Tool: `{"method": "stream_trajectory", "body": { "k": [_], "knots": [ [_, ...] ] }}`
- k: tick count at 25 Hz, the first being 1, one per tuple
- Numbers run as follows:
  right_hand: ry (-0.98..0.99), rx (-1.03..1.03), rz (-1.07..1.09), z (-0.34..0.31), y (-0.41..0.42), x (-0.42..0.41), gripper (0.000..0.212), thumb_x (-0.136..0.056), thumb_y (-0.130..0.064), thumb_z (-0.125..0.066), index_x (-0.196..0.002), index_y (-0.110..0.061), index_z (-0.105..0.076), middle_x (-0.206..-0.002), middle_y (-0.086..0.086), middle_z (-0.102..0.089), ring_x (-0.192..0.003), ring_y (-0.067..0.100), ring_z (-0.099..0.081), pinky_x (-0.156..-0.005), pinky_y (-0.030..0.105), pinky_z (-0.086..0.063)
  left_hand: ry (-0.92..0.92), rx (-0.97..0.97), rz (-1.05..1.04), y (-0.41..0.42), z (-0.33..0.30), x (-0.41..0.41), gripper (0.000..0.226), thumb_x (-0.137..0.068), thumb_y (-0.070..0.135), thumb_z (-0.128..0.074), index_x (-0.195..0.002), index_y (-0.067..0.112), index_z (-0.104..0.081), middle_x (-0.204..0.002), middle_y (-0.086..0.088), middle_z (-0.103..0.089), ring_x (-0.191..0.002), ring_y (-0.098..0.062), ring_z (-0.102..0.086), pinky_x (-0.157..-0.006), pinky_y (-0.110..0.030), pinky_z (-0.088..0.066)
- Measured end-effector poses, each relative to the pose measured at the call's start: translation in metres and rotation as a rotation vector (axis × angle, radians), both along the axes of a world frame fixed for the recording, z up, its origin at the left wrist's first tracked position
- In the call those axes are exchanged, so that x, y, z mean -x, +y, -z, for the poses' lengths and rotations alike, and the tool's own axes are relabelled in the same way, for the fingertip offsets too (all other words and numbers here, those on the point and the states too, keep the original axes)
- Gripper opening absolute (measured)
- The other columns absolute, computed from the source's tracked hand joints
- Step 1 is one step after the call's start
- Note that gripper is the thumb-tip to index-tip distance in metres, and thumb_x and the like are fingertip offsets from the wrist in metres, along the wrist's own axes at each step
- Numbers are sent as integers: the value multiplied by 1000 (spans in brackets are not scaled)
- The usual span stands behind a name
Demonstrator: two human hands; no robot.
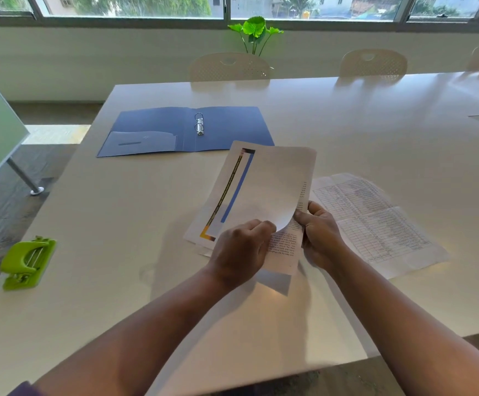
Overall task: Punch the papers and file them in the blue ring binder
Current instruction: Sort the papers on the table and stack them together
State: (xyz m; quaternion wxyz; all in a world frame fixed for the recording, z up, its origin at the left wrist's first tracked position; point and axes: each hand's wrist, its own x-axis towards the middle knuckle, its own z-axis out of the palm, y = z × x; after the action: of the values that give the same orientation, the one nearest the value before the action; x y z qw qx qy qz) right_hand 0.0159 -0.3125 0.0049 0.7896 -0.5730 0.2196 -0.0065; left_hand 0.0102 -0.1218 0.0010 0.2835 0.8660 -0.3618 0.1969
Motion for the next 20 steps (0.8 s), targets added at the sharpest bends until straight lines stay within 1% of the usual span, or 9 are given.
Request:
{"method": "stream_trajectory", "body": {
  "k": [3,5,9,11,13,14,16,18,20],
  "knots": [
    [-43,-76,-31,2,-5,1,26,-106,-12,-48,-130,-13,-60,-119,18,-73,-113,44,-68,-99,63,-52,5,6,-12,-5,2,2,12,-95,20,-58,-99,14,-69,-85,-4,-75,-62,-28,-68,-45,-25,-45],
    [-77,-117,-51,2,-7,3,28,-108,-16,-45,-132,-13,-59,-123,18,-72,-111,41,-69,-98,60,-53,18,17,-9,-7,5,5,15,-96,20,-57,-104,15,-69,-89,-5,-76,-66,-29,-70,-46,-33,-53],
    [-79,-96,-54,3,-8,5,26,-109,-18,-44,-127,-9,-60,-117,19,-73,-99,34,-74,-90,53,-60,80,-18,-4,-10,9,14,37,-99,33,-35,-113,16,-65,-94,-4,-76,-73,-31,-70,-53,-35,-54],
    [-54,-61,-68,3,-6,4,24,-107,-18,-50,-126,-7,-59,-116,21,-74,-93,33,-74,-84,49,-61,89,-78,-11,-10,10,15,36,-99,31,-34,-115,16,-62,-99,-5,-75,-81,-32,-70,-56,-35,-50],
    [-34,2,-115,2,-6,3,25,-103,-15,-57,-127,-6,-59,-115,22,-73,-88,32,-74,-77,45,-62,114,-124,20,-10,11,14,31,-103,31,-39,-118,16,-61,-114,-5,-74,-100,-29,-70,-69,-40,-57],
    [-19,46,-142,1,-6,2,25,-101,-12,-59,-126,-7,-59,-114,21,-74,-87,34,-75,-75,46,-62,157,-147,62,-12,13,15,34,-104,35,-42,-123,16,-61,-126,-6,-71,-115,-26,-67,-82,-42,-58],
    [21,130,-161,1,-5,-1,28,-98,-2,-58,-125,-11,-60,-109,19,-75,-92,41,-75,-80,53,-60,324,-139,120,-10,13,16,49,-103,48,-44,-136,15,-59,-143,-5,-61,-133,-20,-55,-104,-40,-50],
    [18,151,-154,1,-3,-2,33,-96,7,-54,-125,-8,-60,-104,20,-76,-94,45,-73,-86,58,-57,470,29,92,-2,7,12,55,-101,52,-47,-137,13,-60,-144,-6,-60,-134,-19,-54,-111,-42,-44],
    [-54,113,-145,1,-2,-1,35,-96,13,-50,-126,-3,-60,-102,18,-77,-91,36,-75,-85,50,-61,338,230,-153,10,1,-7,61,-96,52,-53,-138,9,-60,-146,-13,-56,-138,-26,-49,-117,-44,-36]
  ]
}}
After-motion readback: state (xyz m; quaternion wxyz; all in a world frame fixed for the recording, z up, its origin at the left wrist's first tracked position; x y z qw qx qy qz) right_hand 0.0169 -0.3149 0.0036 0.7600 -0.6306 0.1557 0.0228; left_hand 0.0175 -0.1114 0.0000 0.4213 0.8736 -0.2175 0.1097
